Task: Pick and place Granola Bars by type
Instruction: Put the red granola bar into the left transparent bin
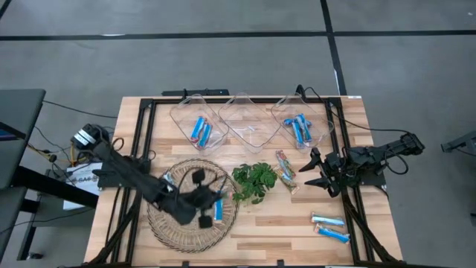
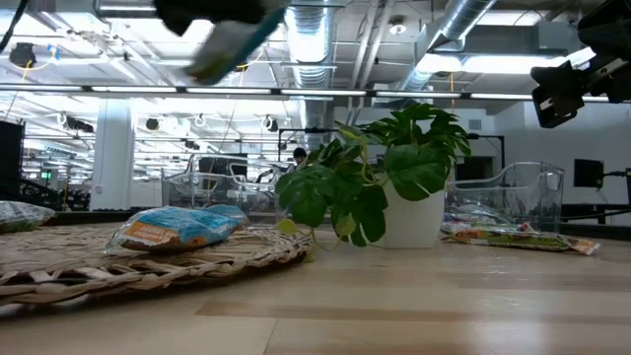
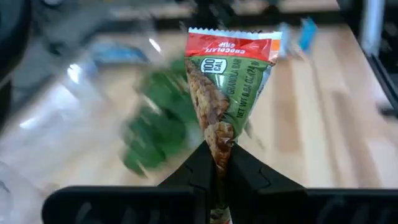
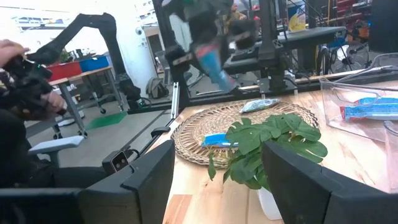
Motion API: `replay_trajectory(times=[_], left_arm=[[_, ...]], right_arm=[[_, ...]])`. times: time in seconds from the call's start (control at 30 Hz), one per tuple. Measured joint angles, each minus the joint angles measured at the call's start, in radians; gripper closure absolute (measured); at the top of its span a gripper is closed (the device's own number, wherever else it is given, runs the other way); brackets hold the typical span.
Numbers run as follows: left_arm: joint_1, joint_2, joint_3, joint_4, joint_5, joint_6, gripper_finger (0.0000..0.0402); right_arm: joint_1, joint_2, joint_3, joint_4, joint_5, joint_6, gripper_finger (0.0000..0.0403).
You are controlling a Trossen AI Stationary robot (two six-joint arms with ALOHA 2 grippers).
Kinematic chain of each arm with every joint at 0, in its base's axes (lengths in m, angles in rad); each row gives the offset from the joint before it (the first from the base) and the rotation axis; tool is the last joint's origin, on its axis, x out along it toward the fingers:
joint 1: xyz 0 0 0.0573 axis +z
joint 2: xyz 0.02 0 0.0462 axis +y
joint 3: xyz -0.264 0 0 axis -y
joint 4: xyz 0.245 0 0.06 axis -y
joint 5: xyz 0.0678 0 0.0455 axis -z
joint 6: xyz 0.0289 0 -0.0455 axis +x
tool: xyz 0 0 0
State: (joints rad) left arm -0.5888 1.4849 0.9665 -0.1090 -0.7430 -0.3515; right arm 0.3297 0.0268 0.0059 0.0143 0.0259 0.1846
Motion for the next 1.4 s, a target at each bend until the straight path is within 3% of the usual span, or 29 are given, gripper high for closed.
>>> replay_trajectory(times=[0.27,0.57,0.8,1.1,1.4], left_arm=[[0.202,-0.086,0.0,0.072,-0.101,0.165,0.0382],[0.477,-0.162,0.0,0.052,-0.074,0.301,0.0382],[0.673,-0.171,0.0,-0.02,-0.058,0.315,0.0382],[0.884,-0.171,0.0,-0.21,0.109,0.312,0.0382],[1.009,-0.161,0.0,-0.465,0.304,0.27,0.0381]], right_arm=[[0.0,0.0,0.0,0.0,0.0,0.0,0.0171],[0.0,0.0,0.0,0.0,0.0,0.0,0.0171],[0.0,0.0,0.0,0.0,0.0,0.0,0.0171],[0.0,0.0,0.0,0.0,0.0,0.0,0.0171],[0.0,0.0,0.0,0.0,0.0,0.0,0.0171]])
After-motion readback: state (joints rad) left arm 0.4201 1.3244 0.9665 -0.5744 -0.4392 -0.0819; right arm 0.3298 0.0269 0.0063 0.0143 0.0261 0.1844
